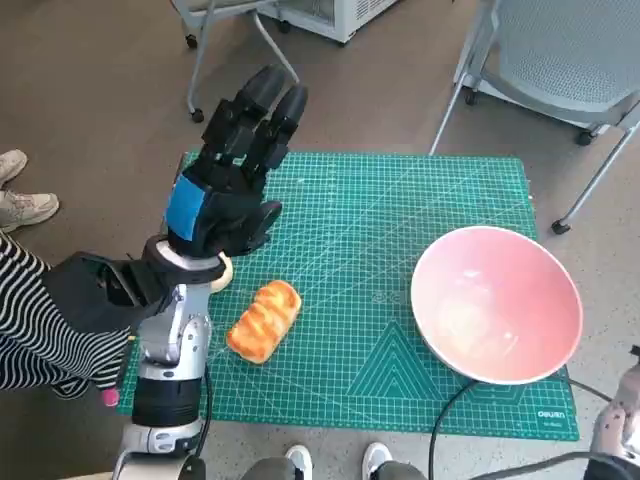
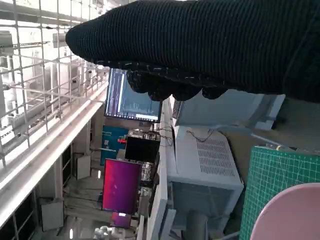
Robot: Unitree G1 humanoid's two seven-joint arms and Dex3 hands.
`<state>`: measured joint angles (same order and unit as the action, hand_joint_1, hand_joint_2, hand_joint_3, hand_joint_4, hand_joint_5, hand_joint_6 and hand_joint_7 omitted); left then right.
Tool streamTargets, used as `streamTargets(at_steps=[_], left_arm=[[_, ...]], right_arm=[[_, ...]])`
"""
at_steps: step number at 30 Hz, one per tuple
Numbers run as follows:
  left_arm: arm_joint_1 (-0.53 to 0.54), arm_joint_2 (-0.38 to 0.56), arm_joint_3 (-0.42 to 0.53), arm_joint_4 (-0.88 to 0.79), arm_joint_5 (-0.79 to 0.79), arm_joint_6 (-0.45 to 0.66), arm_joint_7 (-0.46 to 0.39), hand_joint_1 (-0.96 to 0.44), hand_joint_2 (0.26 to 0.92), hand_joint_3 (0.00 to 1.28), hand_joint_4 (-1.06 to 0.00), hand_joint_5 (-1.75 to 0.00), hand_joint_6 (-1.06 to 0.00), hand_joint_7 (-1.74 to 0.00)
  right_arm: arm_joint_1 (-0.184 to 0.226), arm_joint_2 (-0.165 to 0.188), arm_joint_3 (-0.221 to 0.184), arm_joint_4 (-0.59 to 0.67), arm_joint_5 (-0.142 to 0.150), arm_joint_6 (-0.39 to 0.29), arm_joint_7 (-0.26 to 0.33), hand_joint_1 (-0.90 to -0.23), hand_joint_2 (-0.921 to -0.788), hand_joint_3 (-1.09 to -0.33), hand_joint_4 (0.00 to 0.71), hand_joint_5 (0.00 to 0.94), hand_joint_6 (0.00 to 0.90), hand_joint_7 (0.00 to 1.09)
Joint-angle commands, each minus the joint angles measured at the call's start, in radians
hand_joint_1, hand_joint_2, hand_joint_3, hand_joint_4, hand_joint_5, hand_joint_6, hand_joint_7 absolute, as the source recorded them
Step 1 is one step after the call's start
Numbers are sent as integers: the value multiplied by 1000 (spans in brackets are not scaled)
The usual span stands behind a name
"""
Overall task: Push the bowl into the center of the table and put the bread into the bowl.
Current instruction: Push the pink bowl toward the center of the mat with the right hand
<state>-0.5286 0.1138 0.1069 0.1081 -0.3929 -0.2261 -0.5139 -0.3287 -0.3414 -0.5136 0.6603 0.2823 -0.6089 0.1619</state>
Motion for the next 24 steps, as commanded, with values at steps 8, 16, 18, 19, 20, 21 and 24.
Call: streamTargets(at_steps=[8,16,18,19,20,21,24], left_arm=[[7,26,2,-31,-8,39,-8,-661,921,385,-80,-1,1,-339],[12,37,2,-55,-6,58,-6,-660,921,387,-79,-1,1,-335],[15,40,1,-63,-6,61,-5,-660,921,387,-77,0,1,-332],[17,41,1,-67,-6,63,-5,-660,921,387,-75,0,1,-326],[19,43,0,-69,-4,62,-5,-660,921,387,-74,0,1,-322],[20,44,0,-70,-3,62,-5,-660,921,387,-73,0,1,-321],[25,49,1,-72,1,57,-6,-660,921,388,-73,0,1,-316]], right_arm=[[-50,102,34,290,25,9,41,-535,-921,-865,133,7,33,412],[-87,128,76,331,11,-24,77,-555,-921,-852,136,6,33,400],[-98,135,87,335,10,-29,84,-561,-921,-848,136,5,36,400],[-103,139,91,337,10,-30,86,-560,-921,-846,136,5,41,401],[-111,143,95,339,11,-31,88,-559,-921,-844,137,5,43,402],[-116,146,99,341,12,-32,89,-559,-921,-844,137,5,46,403],[-138,159,111,344,10,-28,90,-560,-921,-839,137,4,55,406]])
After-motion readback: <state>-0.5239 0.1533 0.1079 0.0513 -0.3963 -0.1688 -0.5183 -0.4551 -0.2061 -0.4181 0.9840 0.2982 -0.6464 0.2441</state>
